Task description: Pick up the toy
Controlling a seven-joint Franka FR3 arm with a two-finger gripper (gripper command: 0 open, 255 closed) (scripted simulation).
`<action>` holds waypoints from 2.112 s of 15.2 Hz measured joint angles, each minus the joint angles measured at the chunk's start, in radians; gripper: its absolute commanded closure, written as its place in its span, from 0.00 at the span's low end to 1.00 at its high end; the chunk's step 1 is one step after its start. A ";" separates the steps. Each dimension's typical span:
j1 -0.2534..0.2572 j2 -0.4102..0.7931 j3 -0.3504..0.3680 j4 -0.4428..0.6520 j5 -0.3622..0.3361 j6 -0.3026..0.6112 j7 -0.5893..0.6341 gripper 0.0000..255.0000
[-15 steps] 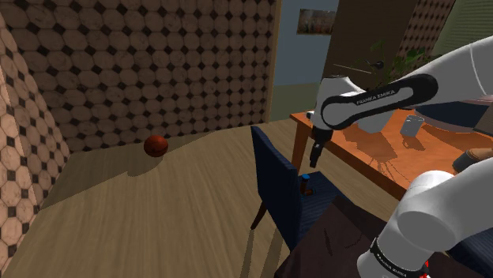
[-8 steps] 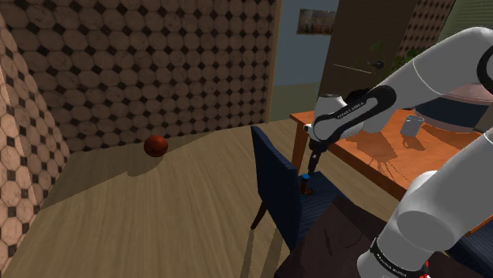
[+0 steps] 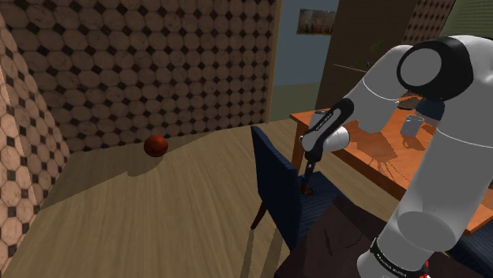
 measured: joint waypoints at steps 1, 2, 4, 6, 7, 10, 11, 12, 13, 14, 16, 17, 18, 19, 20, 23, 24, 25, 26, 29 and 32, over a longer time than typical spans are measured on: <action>-0.002 0.021 0.004 0.004 0.018 0.016 -0.015 0.00; -0.004 0.037 0.008 0.006 0.032 0.029 -0.026 0.00; -0.011 0.073 0.020 0.008 0.066 0.061 -0.051 0.00; -0.020 0.112 0.037 0.014 0.102 0.091 -0.076 0.00; -0.021 0.117 0.040 0.013 0.107 0.096 -0.079 1.00; -0.022 0.122 0.043 0.013 0.112 0.101 -0.082 1.00; -0.022 0.122 0.043 0.013 0.112 0.101 -0.082 1.00; -0.022 0.122 0.043 0.013 0.112 0.101 -0.082 1.00; -0.022 0.122 0.043 0.013 0.112 0.102 -0.082 1.00; -0.022 0.122 0.043 0.013 0.112 0.102 -0.082 1.00; -0.022 0.122 0.043 0.013 0.112 0.102 -0.082 1.00; -0.023 0.122 0.043 0.013 0.112 0.101 -0.083 1.00; -0.020 0.114 0.038 0.013 0.105 0.093 -0.078 1.00; -0.016 0.100 0.031 0.010 0.092 0.084 -0.068 1.00; -0.012 0.087 0.025 0.009 0.080 0.073 -0.060 1.00; -0.002 0.040 0.006 0.008 0.036 0.031 -0.029 1.00; 0.001 0.021 0.000 0.004 0.019 0.017 -0.017 1.00; 0.002 0.009 -0.004 0.006 0.008 0.003 -0.010 1.00; 0.004 -0.009 -0.008 0.006 -0.008 -0.013 0.002 1.00; 0.006 -0.060 -0.014 0.008 -0.048 -0.062 0.032 1.00; 0.003 -0.100 -0.017 0.012 -0.075 -0.103 0.049 1.00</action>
